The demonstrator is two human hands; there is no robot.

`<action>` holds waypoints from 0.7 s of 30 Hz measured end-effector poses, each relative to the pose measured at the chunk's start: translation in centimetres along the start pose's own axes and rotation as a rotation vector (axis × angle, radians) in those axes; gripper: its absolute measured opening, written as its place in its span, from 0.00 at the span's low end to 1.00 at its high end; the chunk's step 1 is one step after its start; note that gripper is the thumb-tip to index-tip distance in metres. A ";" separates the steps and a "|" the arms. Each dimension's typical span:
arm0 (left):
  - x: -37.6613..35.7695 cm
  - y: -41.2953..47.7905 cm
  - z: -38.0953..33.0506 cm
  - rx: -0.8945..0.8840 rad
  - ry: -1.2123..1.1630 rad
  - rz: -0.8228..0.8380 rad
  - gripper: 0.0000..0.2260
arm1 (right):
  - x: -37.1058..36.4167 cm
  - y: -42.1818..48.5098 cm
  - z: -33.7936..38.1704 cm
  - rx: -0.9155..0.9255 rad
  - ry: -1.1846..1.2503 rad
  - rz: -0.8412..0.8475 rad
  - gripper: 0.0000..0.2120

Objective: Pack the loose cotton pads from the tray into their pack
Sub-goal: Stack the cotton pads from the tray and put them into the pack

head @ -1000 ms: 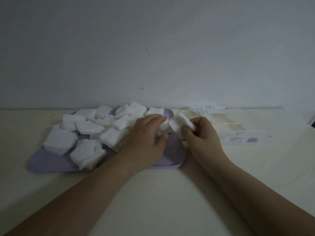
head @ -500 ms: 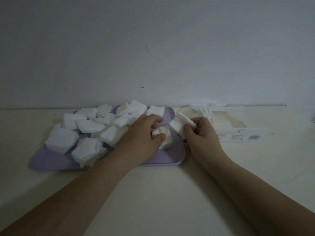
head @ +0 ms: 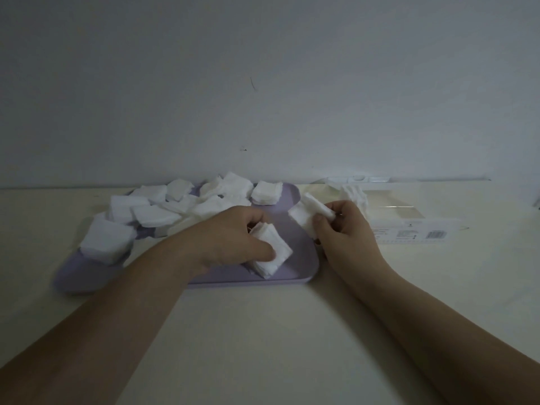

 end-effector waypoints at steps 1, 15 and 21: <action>0.0 0.0 -0.2 -0.024 -0.072 0.003 0.11 | 0.0 0.0 0.2 0.015 0.009 0.005 0.02; -1.0 0.3 0.8 -0.210 -0.340 -0.106 0.16 | -0.5 0.1 0.9 0.100 -0.036 0.214 0.12; -0.6 0.1 0.6 -0.221 -0.289 -0.203 0.16 | -0.8 -0.1 1.1 0.125 -0.062 0.266 0.13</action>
Point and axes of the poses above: each hand's wrist, its own y-axis towards the middle knuckle, its own x-axis out of the back of the hand, z = x × y, the point moved 7 cm from there along y, towards the middle knuckle, and after that the axes turned 5 degrees about -y, right-handed, at the moved point
